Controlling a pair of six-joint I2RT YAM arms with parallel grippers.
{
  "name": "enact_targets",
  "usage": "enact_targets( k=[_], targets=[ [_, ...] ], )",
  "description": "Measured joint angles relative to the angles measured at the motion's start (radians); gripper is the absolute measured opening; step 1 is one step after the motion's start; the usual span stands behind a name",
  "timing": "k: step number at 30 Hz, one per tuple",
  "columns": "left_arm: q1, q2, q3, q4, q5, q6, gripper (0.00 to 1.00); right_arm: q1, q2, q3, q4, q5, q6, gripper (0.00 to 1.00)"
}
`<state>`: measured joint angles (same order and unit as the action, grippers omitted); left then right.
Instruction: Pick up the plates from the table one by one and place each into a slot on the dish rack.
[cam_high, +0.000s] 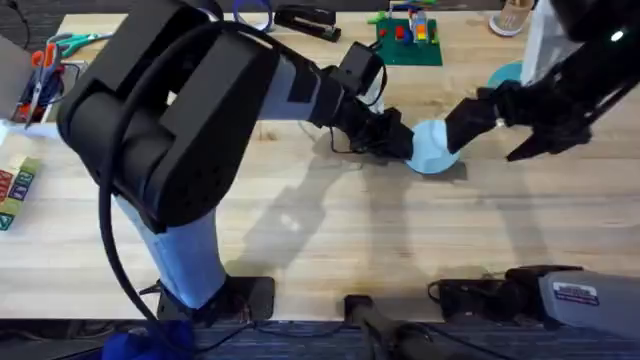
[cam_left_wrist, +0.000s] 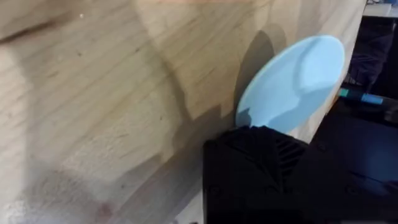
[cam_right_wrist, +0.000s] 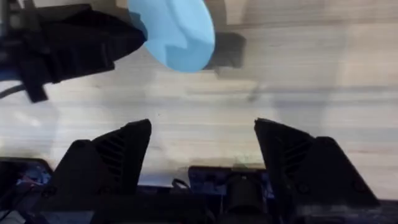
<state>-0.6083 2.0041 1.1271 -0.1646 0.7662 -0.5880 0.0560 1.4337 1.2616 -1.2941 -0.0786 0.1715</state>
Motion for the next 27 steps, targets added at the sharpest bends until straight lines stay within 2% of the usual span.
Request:
enact_targets(
  k=[10,20,27],
  targets=[
    [0.000,0.000,0.000,0.000,0.000,0.000,0.040,0.000,0.000,-0.204,0.217,-0.020,0.020,0.995],
    [0.000,0.000,0.000,0.000,0.000,0.000,0.039,0.000,0.000,-0.221,0.395,-0.020,0.054,0.996],
    [0.000,0.000,0.000,0.000,0.000,0.000,0.039,0.000,0.000,-0.221,0.435,-0.020,0.076,0.996]
  ],
)
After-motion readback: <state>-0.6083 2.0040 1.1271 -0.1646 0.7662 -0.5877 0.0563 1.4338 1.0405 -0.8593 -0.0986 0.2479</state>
